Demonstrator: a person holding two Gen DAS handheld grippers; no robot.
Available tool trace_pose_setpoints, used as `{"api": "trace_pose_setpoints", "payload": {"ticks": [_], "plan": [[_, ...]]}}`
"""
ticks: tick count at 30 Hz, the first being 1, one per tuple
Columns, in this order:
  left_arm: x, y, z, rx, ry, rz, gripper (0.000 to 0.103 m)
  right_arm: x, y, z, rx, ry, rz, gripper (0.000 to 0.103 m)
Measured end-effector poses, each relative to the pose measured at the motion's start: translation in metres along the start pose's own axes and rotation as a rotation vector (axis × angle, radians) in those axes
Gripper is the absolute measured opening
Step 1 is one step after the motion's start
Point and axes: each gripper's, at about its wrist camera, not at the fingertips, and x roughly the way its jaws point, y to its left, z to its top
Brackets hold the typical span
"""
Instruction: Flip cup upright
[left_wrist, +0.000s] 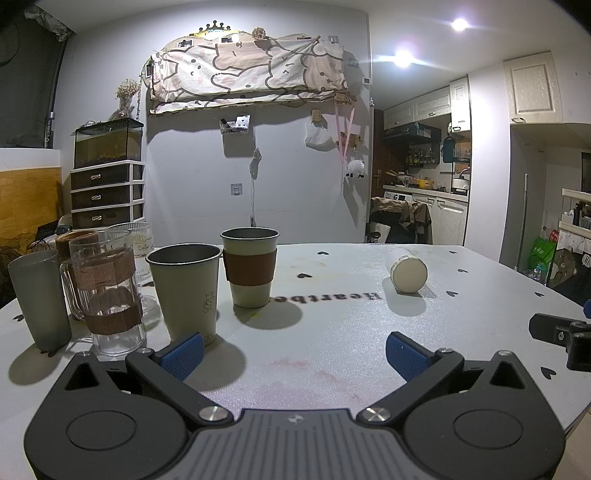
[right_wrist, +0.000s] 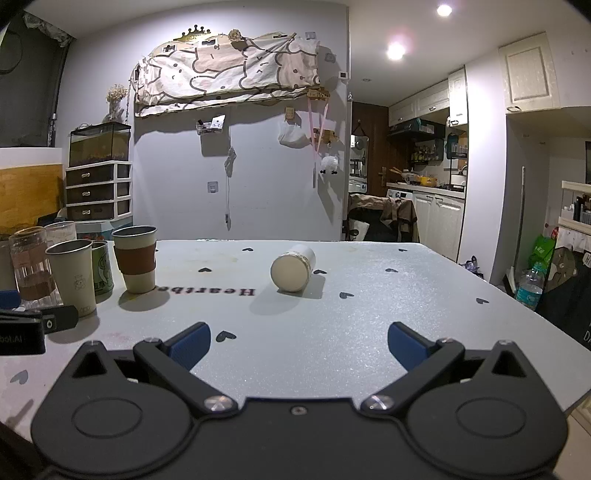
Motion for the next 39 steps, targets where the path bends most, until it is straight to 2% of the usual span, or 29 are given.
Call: {"api": "trace_pose_setpoints", "payload": {"ticks": [39], "plan": [[-0.0017,0.0012,0.0011,0.0,-0.002,-0.002,0.103,0.0064,0.0099,-0.0041,-0.004,-0.001,0.011,0.103]]}}
